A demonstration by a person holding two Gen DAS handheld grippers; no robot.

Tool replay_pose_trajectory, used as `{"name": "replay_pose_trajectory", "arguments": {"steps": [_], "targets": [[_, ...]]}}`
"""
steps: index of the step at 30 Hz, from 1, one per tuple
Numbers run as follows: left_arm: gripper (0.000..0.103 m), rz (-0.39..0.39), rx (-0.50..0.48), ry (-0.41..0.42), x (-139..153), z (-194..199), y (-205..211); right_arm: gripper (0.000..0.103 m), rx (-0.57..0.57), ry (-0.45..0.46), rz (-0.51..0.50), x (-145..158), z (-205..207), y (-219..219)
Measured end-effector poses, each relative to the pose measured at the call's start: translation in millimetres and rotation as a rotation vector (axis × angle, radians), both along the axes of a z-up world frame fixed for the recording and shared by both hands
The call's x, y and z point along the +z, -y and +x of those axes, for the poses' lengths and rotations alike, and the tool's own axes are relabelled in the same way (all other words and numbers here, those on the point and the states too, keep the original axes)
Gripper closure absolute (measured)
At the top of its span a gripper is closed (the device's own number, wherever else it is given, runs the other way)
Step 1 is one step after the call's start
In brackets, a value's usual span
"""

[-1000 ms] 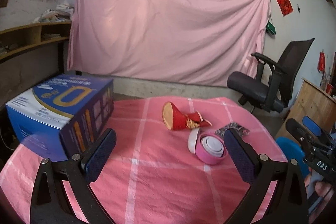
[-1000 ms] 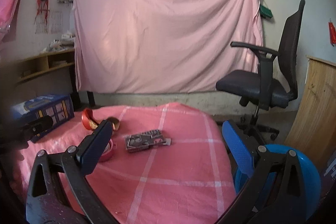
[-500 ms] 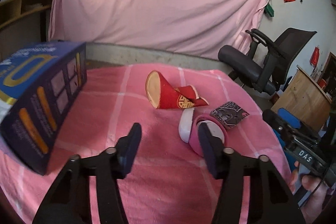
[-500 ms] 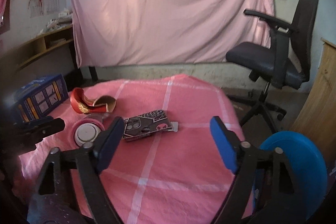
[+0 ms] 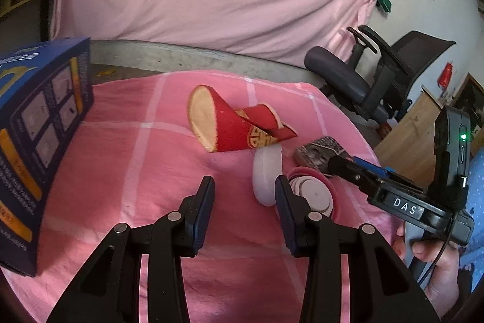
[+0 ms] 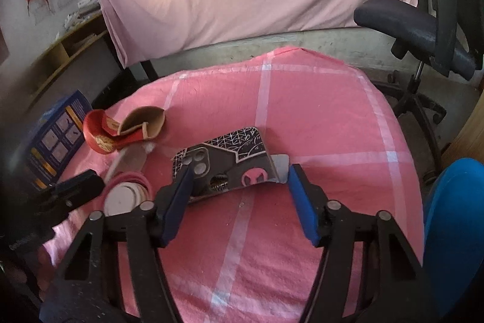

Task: Collect trash
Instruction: 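Grasp the white oval object with the left tool while the right grasps the pink tape roll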

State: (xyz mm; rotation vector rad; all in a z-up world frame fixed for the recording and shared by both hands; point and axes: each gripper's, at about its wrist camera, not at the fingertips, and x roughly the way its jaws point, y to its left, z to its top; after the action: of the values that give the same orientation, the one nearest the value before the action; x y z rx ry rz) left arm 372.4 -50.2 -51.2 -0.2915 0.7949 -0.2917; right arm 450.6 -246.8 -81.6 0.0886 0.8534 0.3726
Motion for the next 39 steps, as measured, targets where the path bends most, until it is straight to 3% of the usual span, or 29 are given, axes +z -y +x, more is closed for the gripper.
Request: {"name": "replay_pose_trajectory", "arguments": {"steps": [2,5,15,19,25,28,39], "targets": [[0.067,0.005,-0.014,-0.007,0,2,5,0.041,0.009,-0.014,0.011,-2,-4,2],[0.067,0.012,-0.027,-0.016,1,5,10,0.045,0.016,-0.007,0.009,-1,-9,0],[0.067,-0.065,-0.047,-0.077,-2,28,10,0.064,0.027,-0.004,0.026,1,-12,3],[0.068,-0.072,-0.071,-0.086,-2,36,15,0.064,0.025,-0.008,0.031,0,-12,4],[0.068,0.033,-0.147,-0.066,-1,35,32,0.063,0.006,-0.01,0.044,1,-11,6],[0.077,0.039,-0.172,-0.064,-5,28,32,0.062,-0.009,-0.01,0.055,1,-12,10],[0.077,0.074,-0.178,-0.062,-9,31,46,0.062,-0.03,-0.009,0.072,3,-26,25]]}}
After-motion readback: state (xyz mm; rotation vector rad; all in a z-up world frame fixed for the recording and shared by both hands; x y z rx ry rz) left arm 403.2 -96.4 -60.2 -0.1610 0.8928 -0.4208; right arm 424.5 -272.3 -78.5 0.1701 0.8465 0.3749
